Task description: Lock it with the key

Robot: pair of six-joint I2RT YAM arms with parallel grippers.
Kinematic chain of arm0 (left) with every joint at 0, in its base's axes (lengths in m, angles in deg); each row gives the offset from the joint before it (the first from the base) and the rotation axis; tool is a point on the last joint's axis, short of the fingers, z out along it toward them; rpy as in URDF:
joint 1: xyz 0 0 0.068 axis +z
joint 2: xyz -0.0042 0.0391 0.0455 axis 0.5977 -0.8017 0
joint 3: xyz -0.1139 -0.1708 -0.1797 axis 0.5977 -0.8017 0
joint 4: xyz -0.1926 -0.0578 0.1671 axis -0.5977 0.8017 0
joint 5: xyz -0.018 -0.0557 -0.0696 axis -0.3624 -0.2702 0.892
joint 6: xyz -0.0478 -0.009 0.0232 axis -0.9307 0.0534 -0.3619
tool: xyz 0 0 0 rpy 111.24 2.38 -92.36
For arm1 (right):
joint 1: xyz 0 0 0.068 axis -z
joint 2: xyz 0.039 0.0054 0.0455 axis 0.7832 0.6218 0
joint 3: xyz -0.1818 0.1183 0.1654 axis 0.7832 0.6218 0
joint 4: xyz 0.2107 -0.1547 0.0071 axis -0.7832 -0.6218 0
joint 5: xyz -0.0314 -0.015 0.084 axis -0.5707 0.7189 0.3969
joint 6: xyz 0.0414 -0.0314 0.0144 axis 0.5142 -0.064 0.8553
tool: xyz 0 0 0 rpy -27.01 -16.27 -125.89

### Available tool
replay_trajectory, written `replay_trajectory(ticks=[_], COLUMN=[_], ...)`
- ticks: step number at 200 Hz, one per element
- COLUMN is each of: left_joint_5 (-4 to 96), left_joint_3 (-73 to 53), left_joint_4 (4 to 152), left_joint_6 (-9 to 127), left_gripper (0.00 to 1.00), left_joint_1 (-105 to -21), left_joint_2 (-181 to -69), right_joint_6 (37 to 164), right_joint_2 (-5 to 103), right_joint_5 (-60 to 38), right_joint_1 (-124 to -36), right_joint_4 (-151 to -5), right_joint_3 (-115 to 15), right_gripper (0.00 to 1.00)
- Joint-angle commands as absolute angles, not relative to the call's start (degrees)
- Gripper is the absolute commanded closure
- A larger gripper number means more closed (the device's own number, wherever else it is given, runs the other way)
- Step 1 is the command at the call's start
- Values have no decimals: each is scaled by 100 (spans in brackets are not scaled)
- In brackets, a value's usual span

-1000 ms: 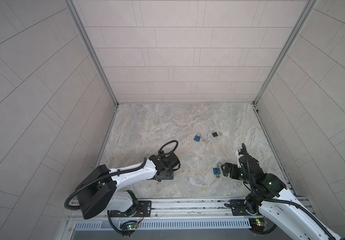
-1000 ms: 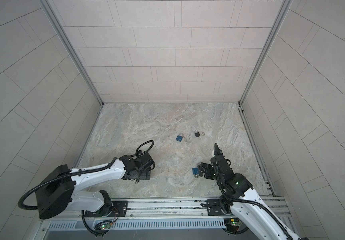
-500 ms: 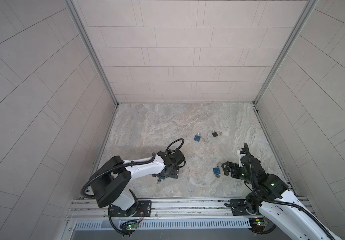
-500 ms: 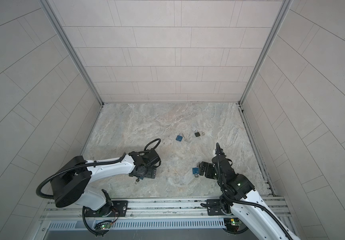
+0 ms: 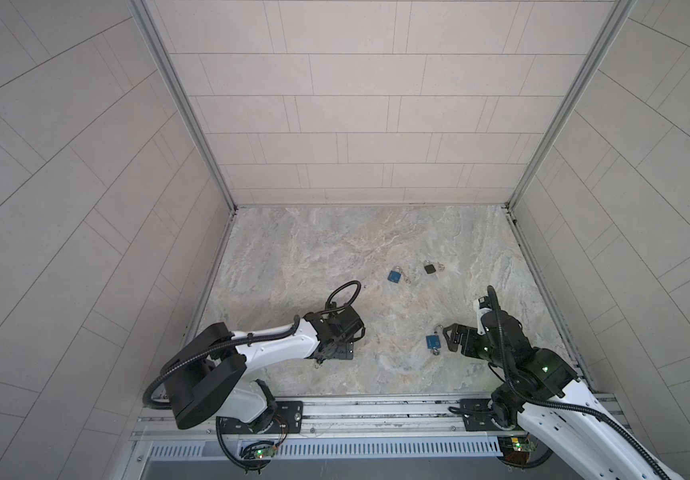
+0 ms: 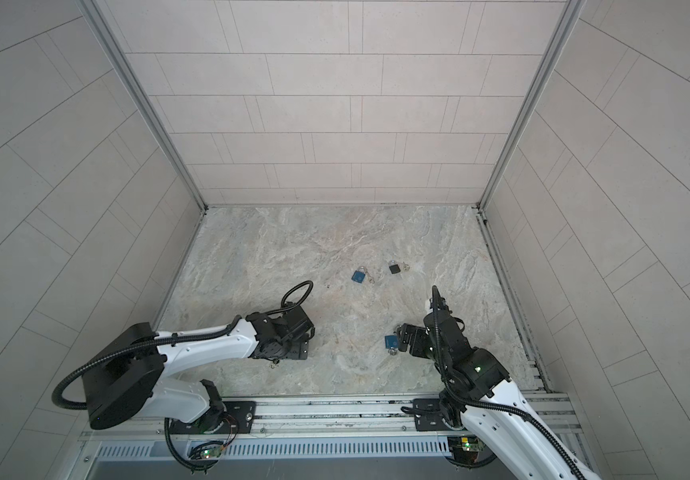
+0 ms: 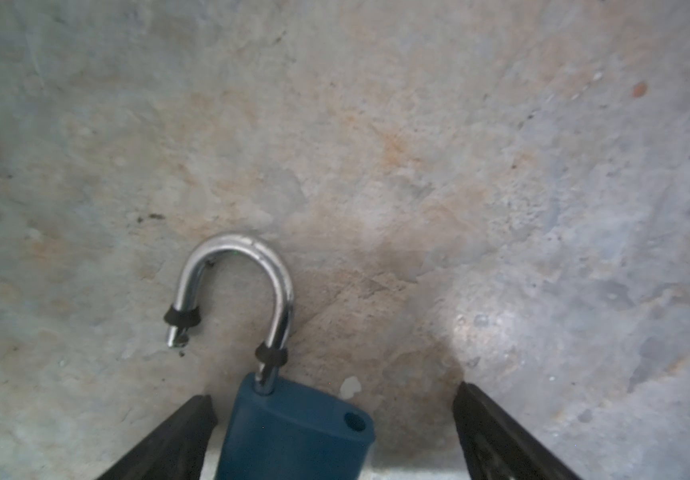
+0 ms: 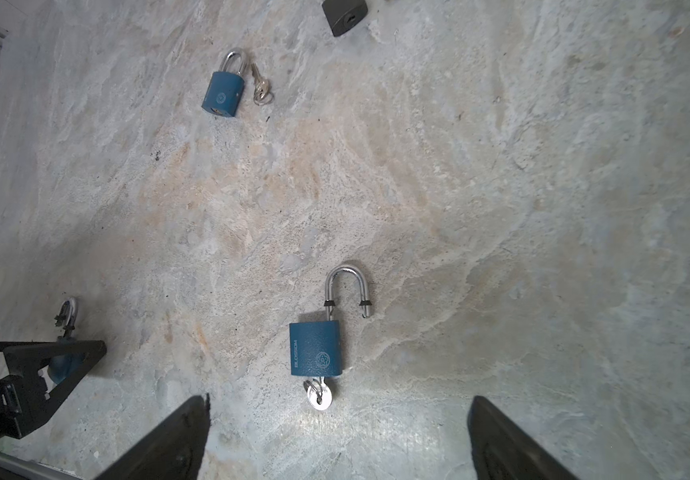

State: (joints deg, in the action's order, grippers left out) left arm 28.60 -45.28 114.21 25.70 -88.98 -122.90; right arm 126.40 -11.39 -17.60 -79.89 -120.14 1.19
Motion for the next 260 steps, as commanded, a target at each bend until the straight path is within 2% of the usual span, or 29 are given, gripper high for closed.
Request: replay_trajectory(ticks=[1, 56, 118, 192, 231, 260], left_joint_5=[2596, 2530, 2617, 2548, 2424, 2252], left_joint_3=[-4695, -4714, -4598, -4216, -3736, -3317], left_joint_4=[12012, 12044, 11999, 12282, 12732, 12972], left_joint_6=[2344, 2342, 2399, 2408, 2418, 2422], left_gripper=[4, 10, 24, 49, 50, 52], left_joint_1=[-8922, -8925, -8924, -8922, -8921, -8909], left_joint_2=[-12315, -12372, -12617, -12803, -12716, -12623], right_joint_6=[12701, 12739, 12626, 12172, 11910, 12269], right_joint_2=[-1137, -1165, -998, -600, -495, -125], right_joint_5=[-1751, -1752, -1834, -1747, -1203, -903], right_joint_1=[-7985, -7986, -7983, -7981, -7986, -8007], right_joint_4=[-11980, -11914, -12129, -12291, -11923, -11329], right_joint_3=[124, 160, 8, -184, -154, -26], right_gripper=[3, 3, 2, 1, 0, 2])
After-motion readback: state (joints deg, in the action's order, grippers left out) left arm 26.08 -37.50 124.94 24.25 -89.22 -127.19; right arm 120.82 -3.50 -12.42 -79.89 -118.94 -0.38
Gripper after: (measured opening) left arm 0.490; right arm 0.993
